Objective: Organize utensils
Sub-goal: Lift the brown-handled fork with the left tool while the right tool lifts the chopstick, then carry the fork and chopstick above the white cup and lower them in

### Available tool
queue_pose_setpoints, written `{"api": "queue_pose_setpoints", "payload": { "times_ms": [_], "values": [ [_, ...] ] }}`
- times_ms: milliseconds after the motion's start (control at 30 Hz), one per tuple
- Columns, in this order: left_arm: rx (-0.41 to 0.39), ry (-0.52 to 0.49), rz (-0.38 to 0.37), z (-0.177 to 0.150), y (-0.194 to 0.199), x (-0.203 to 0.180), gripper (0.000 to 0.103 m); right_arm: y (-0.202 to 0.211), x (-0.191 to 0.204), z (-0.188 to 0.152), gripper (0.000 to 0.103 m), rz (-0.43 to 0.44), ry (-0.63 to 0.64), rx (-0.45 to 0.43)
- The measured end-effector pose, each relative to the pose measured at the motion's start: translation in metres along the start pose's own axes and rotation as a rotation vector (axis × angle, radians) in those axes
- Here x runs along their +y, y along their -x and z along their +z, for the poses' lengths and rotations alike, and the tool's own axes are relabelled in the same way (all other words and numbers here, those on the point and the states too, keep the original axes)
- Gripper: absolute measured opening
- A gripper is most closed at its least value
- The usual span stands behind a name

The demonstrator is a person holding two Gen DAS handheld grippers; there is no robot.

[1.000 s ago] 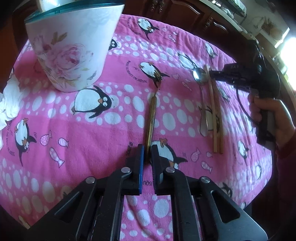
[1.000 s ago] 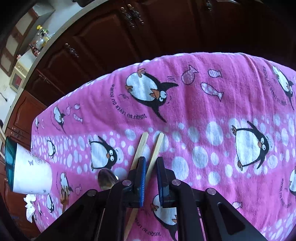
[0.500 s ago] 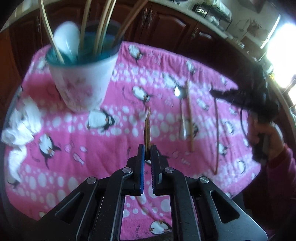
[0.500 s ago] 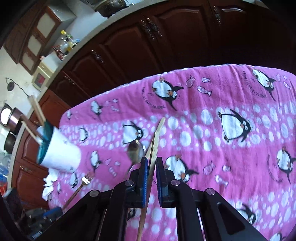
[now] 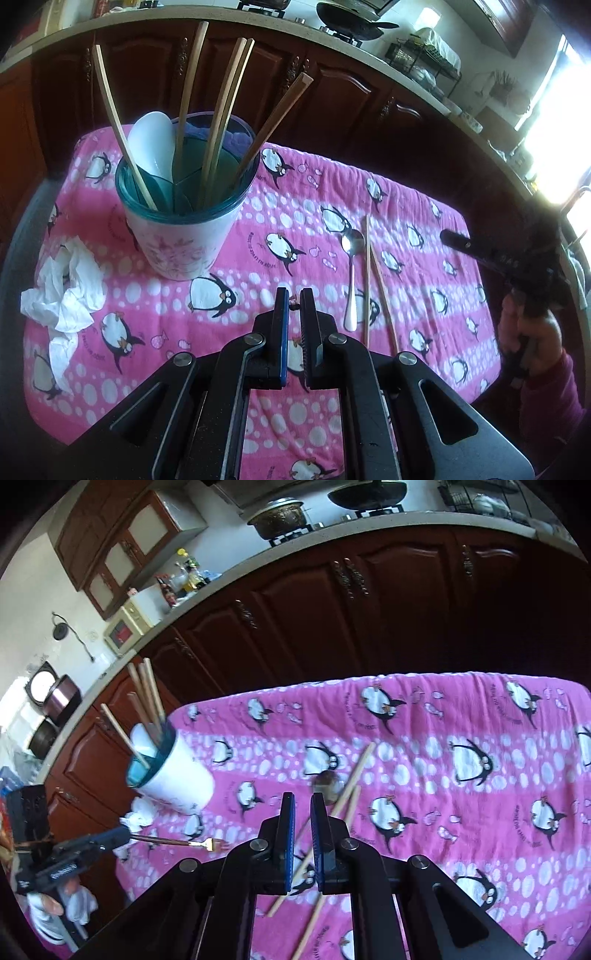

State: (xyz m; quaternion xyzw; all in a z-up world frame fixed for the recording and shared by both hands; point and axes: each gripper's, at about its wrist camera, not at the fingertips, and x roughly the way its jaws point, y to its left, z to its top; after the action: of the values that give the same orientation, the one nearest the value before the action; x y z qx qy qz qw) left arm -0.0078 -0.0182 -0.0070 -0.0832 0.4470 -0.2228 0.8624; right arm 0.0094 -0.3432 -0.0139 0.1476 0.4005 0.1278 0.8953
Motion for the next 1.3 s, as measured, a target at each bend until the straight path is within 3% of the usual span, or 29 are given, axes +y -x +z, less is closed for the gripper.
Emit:
{"api": "queue_pose_setpoints", "payload": {
  "times_ms": [67,133,400,467,567,700,967,1300],
  "values": [
    [-0.006,-0.002,-0.002,0.001,-0.001,-0.003,0.005,-0.015,-0.005,-0.001,0.009,-0.042,-0.005,0.038],
    [-0.012,-0.007,-0.003,0.004,-0.001,-0.007,0.005,-0.04,-0.008,-0.005,0.02,-0.098,0.01,0.118],
    [-0.012,-0.014,-0.001,0.013,-0.007,-0.013,0.005,-0.117,-0.024,-0.005,0.02,-0.165,-0.004,0.271],
    [-0.011,-0.011,0.001,0.014,-0.008,-0.013,0.005,-0.132,-0.024,-0.005,0.02,-0.216,0.018,0.303],
    [-0.013,-0.002,-0.006,0.018,-0.008,-0.012,0.005,-0.137,-0.023,-0.001,0.009,-0.234,0.031,0.279],
    [-0.032,0.0,-0.014,0.022,0.001,-0.01,0.005,-0.113,-0.024,-0.003,0.006,-0.167,-0.015,0.221],
    [-0.057,0.01,-0.023,0.026,0.02,-0.008,0.005,-0.027,-0.013,0.0,0.005,-0.021,-0.036,0.059],
    [-0.142,-0.002,-0.002,0.038,0.074,-0.001,0.005,0.029,0.045,0.022,0.005,0.117,0.049,-0.059]
  ]
}}
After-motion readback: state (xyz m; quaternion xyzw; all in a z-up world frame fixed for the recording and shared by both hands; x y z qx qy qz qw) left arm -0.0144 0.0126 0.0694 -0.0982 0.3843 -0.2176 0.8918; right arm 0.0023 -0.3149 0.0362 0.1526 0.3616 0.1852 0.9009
